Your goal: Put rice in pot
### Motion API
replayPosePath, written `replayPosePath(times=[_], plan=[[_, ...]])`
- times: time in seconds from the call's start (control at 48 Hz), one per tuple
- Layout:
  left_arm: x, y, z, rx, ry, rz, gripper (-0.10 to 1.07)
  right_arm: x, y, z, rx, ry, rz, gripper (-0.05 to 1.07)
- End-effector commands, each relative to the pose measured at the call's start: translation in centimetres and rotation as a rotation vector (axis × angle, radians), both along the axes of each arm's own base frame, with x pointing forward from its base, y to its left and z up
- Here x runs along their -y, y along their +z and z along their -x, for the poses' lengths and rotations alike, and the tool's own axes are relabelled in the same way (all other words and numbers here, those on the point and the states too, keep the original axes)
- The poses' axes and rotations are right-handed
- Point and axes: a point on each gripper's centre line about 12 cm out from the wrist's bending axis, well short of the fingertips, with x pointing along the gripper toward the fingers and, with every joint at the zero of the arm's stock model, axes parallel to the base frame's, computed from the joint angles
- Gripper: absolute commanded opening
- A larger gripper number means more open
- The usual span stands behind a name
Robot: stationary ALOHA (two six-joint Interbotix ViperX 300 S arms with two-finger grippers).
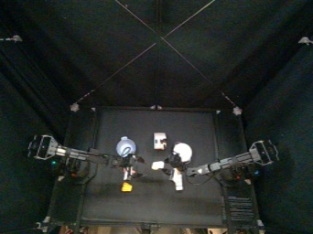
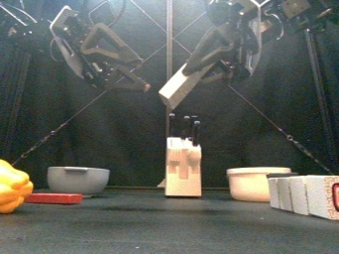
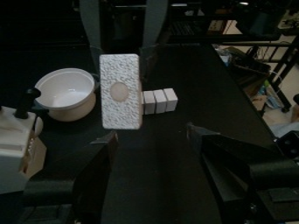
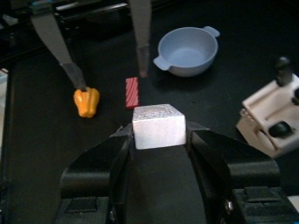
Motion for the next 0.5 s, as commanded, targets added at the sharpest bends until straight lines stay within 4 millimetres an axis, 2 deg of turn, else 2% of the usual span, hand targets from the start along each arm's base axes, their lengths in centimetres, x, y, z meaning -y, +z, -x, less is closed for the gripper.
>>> replayPosePath(times=[0.0, 0.25, 0.479], plan=[[0.0, 0.8, 0.2, 0.031, -0.002, 0.001, 0.96, 0.7, 1.3, 1.4, 0.039, -0.046, -0.006, 0.63], [-0.2, 0.7, 0.8, 0.027, 0.004, 0.001, 0.96, 3.2, 0.1, 5.4, 0.020, -0.223, 0.007, 0.63], [-0.4, 0.5, 0.9, 0.023, 0.010, 0.001, 0.96, 5.5, -3.0, 7.5, -0.096, -0.435, -0.001, 0.63]])
